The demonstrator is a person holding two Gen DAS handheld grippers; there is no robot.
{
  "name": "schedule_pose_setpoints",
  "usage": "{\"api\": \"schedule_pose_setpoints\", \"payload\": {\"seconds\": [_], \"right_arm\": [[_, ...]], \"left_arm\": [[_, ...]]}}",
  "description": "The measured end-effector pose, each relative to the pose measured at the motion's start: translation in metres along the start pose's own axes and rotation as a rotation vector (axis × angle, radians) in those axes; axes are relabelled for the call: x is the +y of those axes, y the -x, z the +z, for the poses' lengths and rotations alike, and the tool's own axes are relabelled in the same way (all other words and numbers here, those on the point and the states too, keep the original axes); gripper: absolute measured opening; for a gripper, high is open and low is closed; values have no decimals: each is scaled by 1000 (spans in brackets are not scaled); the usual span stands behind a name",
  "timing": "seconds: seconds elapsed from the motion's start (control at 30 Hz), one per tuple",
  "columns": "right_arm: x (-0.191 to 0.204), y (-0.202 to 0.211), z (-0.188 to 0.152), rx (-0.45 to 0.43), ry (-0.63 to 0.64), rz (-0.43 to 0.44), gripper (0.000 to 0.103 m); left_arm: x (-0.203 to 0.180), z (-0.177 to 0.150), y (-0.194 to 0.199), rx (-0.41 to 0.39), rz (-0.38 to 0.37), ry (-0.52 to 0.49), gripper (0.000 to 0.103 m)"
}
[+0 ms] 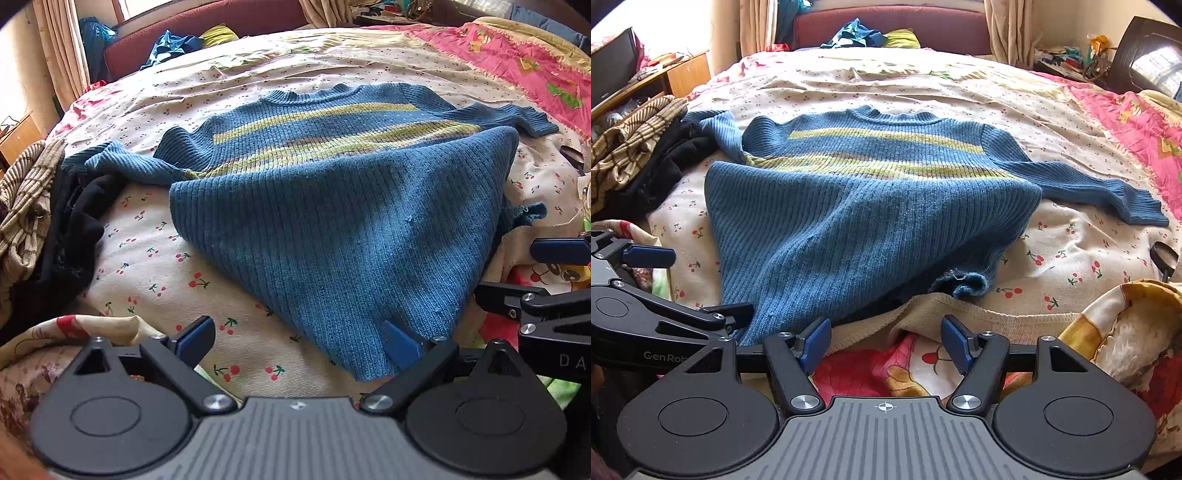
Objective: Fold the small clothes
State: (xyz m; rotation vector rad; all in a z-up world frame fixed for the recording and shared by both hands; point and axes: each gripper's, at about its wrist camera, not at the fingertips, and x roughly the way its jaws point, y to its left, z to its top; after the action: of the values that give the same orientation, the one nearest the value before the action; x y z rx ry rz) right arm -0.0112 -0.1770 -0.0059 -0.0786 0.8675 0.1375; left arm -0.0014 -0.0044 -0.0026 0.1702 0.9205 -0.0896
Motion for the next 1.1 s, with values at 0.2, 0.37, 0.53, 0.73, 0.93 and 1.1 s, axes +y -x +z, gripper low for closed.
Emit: {"api": "schedule_pose_setpoints", "payload": {"seconds": [0.2, 0.37, 0.53, 0.73, 0.93, 1.1], "right_arm": [[-1, 0, -1, -2, -3, -1, 67], [-2, 0, 0, -2, -10, 1, 67], [-2, 0, 0, -2, -11, 1, 67], [-2, 0, 0, -2, -11, 0, 67], [-2, 0, -1, -2, -12, -1, 67], [-4, 0, -1, -3, -14, -2, 67]], "left_arm": [[-1, 0, 0, 6, 1, -2, 103], [-1, 0, 0, 4, 3, -4, 103], [-1, 0, 0, 4, 3, -3, 103], [-1, 0, 0, 5, 2, -2, 103], [-1, 0, 0, 9, 0, -2, 103], [-3, 1, -1, 31, -3, -6, 103]]}}
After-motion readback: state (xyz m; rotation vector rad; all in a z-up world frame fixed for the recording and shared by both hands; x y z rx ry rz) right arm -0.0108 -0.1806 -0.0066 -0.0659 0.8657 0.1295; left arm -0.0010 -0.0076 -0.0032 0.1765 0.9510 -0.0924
